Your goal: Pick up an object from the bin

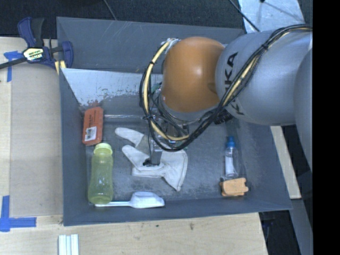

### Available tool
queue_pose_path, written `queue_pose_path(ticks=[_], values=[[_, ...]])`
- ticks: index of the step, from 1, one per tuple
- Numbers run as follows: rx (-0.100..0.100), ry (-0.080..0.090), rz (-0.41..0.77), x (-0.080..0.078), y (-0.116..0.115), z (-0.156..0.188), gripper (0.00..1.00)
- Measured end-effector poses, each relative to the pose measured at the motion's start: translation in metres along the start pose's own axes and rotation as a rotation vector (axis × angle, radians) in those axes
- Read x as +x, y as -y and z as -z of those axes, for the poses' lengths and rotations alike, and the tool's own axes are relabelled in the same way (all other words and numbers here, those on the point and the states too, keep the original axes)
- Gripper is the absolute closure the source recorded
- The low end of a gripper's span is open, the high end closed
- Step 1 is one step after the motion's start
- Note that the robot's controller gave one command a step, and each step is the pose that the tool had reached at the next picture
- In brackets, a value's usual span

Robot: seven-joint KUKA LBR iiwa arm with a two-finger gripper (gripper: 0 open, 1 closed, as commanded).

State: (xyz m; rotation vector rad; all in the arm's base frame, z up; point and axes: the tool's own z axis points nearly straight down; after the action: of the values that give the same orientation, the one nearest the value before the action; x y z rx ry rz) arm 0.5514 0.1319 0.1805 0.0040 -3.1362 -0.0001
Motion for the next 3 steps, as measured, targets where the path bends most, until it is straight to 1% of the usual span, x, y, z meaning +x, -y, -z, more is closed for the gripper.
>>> queue_pose_path(ticks=[1, 2, 3], values=[[-0.001, 0.008, -0.002, -0.002, 0.001, 0.005, 0.00], [-0.003, 0.014, -0.063, -0.010, 0.042, -0.053, 0.00], [-0.002, 0.009, -0.098, -0.032, 0.048, -0.107, 1.00]])
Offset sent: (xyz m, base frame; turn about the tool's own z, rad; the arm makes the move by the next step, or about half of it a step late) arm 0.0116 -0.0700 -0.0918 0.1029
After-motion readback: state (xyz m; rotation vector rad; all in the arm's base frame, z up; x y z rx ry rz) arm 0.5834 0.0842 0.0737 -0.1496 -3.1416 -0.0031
